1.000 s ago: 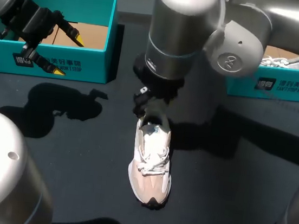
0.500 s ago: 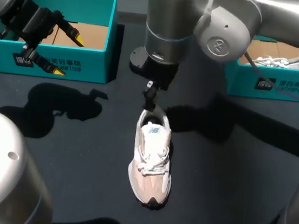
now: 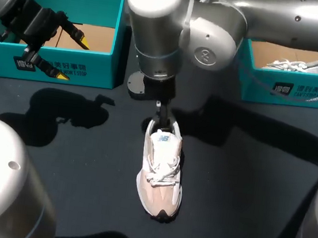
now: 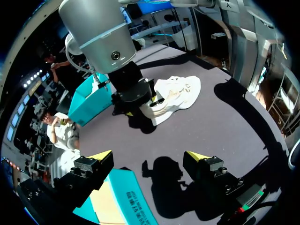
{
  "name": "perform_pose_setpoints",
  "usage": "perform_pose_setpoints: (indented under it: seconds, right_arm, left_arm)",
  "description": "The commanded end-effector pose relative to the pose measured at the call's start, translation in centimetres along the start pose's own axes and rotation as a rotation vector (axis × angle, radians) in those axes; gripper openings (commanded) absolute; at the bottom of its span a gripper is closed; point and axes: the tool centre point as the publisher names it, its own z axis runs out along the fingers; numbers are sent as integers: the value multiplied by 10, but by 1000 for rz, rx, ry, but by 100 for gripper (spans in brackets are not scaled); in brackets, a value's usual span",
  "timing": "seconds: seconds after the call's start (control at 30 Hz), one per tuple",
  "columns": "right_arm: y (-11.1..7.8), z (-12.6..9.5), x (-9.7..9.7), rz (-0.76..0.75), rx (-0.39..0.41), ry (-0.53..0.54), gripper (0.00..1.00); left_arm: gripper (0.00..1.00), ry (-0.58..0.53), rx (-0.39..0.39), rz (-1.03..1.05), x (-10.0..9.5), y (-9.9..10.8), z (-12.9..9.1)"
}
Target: Take the shoe out of the shoebox, open the shoe tongue, remove and reinsert the insole, then place the shoe into the shoebox
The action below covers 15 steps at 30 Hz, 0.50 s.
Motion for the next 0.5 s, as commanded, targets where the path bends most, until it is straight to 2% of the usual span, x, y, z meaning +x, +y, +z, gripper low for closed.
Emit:
perform_pose_setpoints:
  seconds: [0.03,0.13,0.17,0.2,0.4,0.5]
  right_arm:
    - [4,19,-1,-12,-5,17,39]
    - [6,28,1,-1,-12,29,26]
    - [6,30,2,8,-6,31,8]
    - [6,31,2,15,-3,31,0]
    - [-1,33,5,50,51,21,0]
    - [-9,18,7,52,53,15,0]
  left_arm:
    - [100,0,-4,0,1,-1,0]
    - [100,0,-4,0,1,-1,0]
    - [100,0,-4,0,1,-1,0]
    - [100,0,-4,0,1,-1,0]
    - [100,0,-4,0,1,-1,0]
    - [100,0,-4,0,1,-1,0]
